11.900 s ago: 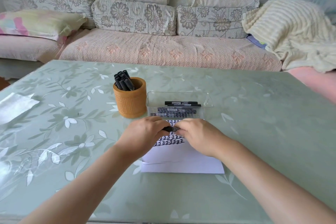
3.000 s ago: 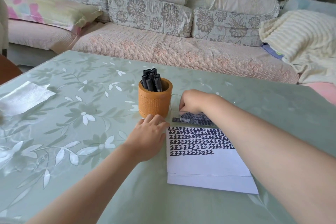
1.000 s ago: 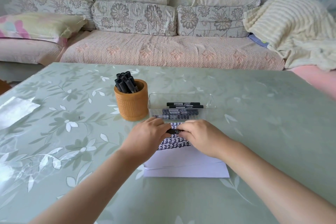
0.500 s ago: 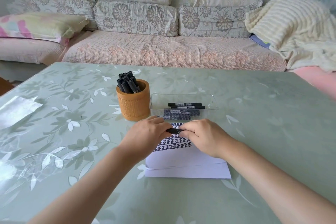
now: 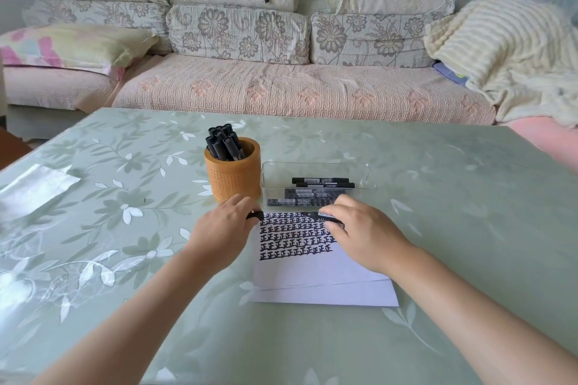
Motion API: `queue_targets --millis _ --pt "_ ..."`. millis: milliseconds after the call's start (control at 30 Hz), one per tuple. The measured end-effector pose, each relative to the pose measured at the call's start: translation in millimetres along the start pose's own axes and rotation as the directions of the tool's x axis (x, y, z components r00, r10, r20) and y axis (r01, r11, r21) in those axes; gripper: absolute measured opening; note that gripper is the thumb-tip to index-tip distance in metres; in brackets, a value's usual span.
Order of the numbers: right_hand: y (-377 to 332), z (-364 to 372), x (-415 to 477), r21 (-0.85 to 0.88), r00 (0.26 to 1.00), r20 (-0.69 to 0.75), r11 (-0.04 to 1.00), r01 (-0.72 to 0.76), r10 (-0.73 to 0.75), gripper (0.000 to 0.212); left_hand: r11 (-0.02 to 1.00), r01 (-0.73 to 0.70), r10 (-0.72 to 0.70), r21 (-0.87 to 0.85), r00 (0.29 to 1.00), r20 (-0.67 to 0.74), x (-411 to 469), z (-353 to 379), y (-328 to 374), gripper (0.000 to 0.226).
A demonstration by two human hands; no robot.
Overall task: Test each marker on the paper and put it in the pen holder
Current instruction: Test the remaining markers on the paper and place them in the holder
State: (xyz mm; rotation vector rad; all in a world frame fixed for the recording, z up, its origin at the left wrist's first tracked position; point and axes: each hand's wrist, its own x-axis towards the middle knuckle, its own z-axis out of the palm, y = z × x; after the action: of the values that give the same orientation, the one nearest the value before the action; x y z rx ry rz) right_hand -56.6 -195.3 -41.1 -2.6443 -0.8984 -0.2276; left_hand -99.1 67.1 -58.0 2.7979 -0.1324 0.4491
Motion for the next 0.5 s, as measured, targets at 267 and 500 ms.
queue_targets --millis 267,500 --pt "1.4 1.2 -4.1 0.097 0.999 -0.010 0.995 -0.034 0.035 0.040 0.993 0.090 -0.093 0.081 0.995 0.031 -4.6 5.2 -15.5 0.019" --pt "3.6 -7.7 -13.7 0.218 0.998 -0.045 0.976 -0.025 0.036 0.024 0.999 0.006 0.000 0.051 0.993 -0.115 -2.5 -5.0 5.1 0.018"
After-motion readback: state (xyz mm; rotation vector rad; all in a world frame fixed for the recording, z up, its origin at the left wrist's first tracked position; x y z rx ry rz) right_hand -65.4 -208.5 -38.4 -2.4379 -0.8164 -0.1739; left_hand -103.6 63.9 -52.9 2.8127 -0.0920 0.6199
